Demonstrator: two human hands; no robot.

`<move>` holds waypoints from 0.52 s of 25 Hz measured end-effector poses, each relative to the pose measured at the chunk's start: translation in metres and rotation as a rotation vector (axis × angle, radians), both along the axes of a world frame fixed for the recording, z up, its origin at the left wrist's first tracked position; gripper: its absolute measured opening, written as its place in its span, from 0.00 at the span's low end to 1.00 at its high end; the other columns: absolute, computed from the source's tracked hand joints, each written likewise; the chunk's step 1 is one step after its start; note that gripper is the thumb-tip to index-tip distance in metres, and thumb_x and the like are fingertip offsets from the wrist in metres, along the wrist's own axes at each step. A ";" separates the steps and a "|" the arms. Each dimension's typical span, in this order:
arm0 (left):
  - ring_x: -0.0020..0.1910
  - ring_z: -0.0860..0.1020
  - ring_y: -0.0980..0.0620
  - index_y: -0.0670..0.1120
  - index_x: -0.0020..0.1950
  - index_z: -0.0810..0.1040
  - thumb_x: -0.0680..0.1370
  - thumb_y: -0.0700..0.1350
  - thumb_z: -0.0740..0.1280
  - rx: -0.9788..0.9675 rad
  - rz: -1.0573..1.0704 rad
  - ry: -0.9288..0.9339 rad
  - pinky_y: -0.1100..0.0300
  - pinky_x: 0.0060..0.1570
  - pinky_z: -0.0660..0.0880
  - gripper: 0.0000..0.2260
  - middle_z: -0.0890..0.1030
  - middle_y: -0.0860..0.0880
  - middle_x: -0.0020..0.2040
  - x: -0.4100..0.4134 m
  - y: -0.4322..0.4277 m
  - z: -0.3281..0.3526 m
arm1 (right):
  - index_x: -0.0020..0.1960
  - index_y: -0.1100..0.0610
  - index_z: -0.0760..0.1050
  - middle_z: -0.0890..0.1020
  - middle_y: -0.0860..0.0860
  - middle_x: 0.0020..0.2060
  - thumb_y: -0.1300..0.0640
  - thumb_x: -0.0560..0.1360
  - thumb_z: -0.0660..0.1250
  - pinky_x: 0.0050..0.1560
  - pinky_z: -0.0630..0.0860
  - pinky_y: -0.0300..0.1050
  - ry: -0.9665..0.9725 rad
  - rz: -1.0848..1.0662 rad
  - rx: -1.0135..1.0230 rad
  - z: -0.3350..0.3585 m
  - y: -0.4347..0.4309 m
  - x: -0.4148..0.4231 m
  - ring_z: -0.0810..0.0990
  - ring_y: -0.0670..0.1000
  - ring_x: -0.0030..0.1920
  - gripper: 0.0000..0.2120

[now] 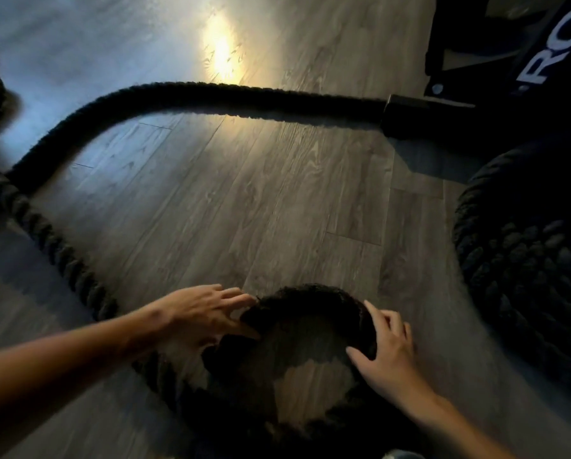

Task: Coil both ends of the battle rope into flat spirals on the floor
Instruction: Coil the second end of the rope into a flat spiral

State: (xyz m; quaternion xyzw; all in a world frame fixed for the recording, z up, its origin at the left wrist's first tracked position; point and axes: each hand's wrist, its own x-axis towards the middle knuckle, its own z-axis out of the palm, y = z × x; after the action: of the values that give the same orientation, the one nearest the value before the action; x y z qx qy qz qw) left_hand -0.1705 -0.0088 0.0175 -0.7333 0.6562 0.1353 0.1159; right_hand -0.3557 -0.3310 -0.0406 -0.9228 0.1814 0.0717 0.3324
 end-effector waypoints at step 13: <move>0.63 0.76 0.49 0.53 0.50 0.80 0.78 0.53 0.61 -0.123 -0.149 -0.014 0.48 0.68 0.69 0.09 0.80 0.52 0.51 0.003 -0.048 0.003 | 0.78 0.53 0.63 0.70 0.50 0.56 0.52 0.71 0.77 0.65 0.70 0.46 0.013 0.348 0.129 0.014 -0.026 0.078 0.75 0.52 0.60 0.40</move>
State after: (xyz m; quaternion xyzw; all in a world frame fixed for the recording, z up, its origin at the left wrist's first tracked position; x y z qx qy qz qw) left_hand -0.1677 -0.0567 0.0205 -0.6892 0.7151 0.0809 0.0849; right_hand -0.2774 -0.3567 -0.0263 -0.9166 0.0161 0.1454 0.3722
